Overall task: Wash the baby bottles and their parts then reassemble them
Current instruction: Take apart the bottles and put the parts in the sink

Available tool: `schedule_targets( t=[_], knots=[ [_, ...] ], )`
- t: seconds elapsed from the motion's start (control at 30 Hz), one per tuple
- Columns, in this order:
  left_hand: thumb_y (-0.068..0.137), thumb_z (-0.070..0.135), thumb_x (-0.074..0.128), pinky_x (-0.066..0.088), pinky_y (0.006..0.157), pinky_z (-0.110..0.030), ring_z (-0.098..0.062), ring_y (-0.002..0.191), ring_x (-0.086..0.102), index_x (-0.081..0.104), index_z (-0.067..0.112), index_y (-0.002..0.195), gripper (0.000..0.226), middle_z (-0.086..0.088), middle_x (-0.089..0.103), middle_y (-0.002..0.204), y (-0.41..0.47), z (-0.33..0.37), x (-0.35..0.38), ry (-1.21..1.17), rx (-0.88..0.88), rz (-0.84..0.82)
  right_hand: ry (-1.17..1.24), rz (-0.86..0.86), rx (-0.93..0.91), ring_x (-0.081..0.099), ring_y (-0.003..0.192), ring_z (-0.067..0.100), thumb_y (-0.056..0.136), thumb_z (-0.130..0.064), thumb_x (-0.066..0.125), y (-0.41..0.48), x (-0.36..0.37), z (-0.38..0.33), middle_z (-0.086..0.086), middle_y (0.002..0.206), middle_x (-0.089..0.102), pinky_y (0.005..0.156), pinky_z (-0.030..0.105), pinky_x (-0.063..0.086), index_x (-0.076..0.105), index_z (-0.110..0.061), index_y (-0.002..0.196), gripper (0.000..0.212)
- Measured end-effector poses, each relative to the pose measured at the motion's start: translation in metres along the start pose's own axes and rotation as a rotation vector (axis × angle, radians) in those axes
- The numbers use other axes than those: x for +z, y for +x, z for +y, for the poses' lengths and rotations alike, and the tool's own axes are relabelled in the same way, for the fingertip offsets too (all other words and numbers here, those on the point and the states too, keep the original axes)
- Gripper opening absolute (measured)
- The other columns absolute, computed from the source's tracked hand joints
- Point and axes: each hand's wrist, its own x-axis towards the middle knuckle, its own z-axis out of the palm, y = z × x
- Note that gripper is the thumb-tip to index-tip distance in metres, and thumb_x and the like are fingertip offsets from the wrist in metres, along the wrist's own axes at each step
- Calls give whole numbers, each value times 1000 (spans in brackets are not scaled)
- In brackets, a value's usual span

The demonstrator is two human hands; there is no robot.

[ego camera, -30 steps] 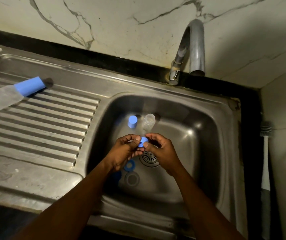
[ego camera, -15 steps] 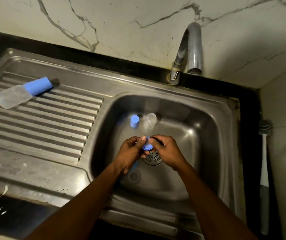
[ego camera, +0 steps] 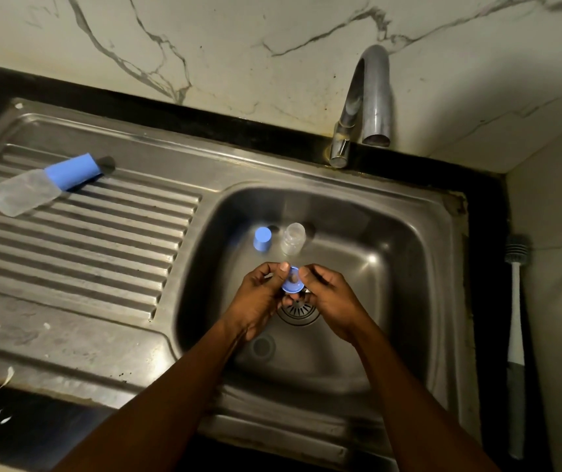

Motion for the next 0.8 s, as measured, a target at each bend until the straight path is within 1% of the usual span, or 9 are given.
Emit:
schedule_targets(
  t=[0.07,0.17,0.3,0.4,0.5,0.57,0.67,0.73,0.8],
  knots=[
    [92,32,65,53,60,-25,-28,75,57,65,-6,110,42,-21,69,88,2,0,0,21,10,17,-38,81,-31,72,92,27,100,-21,60,-1,1,5,12,99,76,87,46,56,72,-7,105,19],
    [98,29,60,55,63,-24,-25,77,64,67,-9,113,41,-23,71,93,5,0,-2,43,-27,2,20,206,-25,73,94,30,94,-24,68,-2,5,13,13,99,76,86,47,58,68,-4,108,24],
    [98,26,61,58,69,-26,-24,82,70,69,-3,110,32,-21,73,99,7,2,-3,48,-50,9,82,209,30,72,102,30,93,-24,70,1,4,14,9,107,76,91,48,57,61,-11,125,36],
    [94,14,67,59,76,-29,-27,95,73,66,-4,119,30,-21,73,109,9,4,-5,-22,-43,34,73,145,0,71,100,31,91,-20,72,3,4,13,10,109,74,90,48,55,70,-16,115,24],
    [87,2,72,61,82,-35,-30,95,74,62,-3,121,35,-22,73,108,14,7,-10,-133,-114,96,134,185,22,68,91,29,77,-19,80,8,8,15,14,107,73,85,47,52,70,-18,106,31],
    [85,-7,69,62,82,-35,-30,93,74,63,-4,118,33,-24,73,106,18,11,-15,-164,-169,105,145,207,49,65,88,28,74,-16,78,14,11,18,19,106,72,80,43,52,69,-13,106,33],
    [83,-14,65,62,78,-33,-32,93,72,65,-10,114,31,-25,72,105,24,13,-23,-88,-206,117,184,245,94,68,90,32,83,0,70,21,20,23,22,103,72,82,40,55,67,-1,107,24],
    [80,-17,64,61,73,-31,-34,89,69,67,-17,104,24,-29,70,99,28,13,-24,8,-208,163,179,327,113,72,92,35,82,-6,72,29,29,28,19,99,74,85,43,57,68,-1,104,23],
    [78,-18,64,59,69,-30,-32,81,67,67,-18,95,17,-28,66,90,32,13,-27,80,-194,234,155,419,112,73,91,31,72,-25,78,38,37,33,12,92,76,87,45,58,71,-11,96,29]
  ],
)
